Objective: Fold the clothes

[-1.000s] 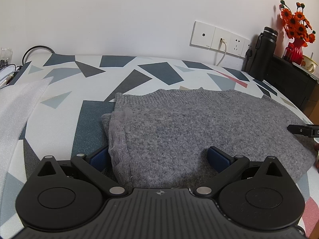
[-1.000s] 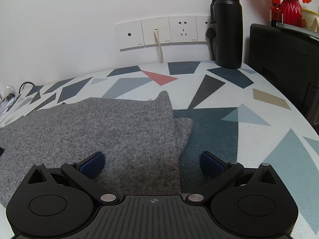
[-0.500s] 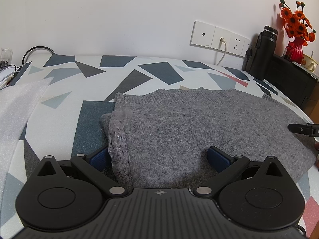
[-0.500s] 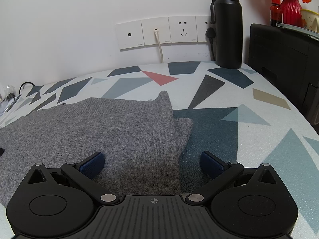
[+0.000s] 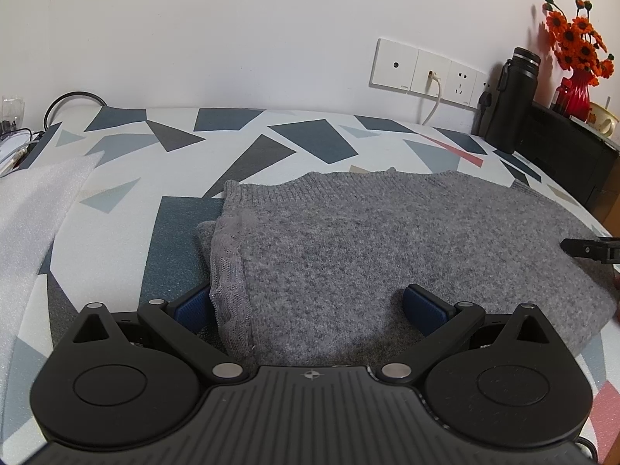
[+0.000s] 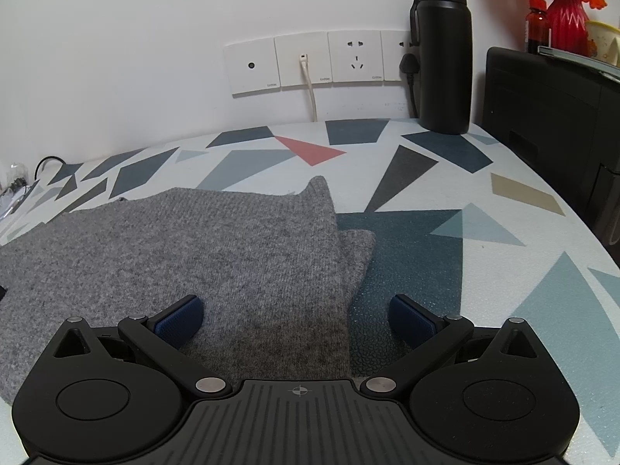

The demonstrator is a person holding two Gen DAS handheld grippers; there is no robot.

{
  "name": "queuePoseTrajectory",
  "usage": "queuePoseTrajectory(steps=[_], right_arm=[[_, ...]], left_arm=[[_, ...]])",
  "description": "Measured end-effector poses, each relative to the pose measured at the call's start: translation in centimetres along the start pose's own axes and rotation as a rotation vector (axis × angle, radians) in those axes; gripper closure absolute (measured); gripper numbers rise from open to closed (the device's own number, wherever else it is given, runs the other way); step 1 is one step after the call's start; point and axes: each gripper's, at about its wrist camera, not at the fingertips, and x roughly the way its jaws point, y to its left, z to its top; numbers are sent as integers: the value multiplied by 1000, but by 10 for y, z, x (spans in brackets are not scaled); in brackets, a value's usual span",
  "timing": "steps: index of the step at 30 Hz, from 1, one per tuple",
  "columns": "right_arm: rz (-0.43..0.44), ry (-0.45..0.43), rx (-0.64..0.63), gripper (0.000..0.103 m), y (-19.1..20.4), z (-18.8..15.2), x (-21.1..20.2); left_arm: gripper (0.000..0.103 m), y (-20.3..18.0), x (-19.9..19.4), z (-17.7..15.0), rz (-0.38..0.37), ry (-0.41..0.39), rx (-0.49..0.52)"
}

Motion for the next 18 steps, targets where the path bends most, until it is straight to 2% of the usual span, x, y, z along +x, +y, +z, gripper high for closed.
queuePoseTrajectory(steps=[7, 13, 18], right_arm=[[-6, 16, 1, 1, 1, 3, 1], [16, 35, -10, 1, -1, 5, 1], [22, 68, -17, 1, -2, 9, 3]], left_arm=[[0, 0, 3, 3, -1, 14, 18], [0, 4, 6, 11, -40, 68, 41], [0, 22, 2, 18, -96, 108, -24]])
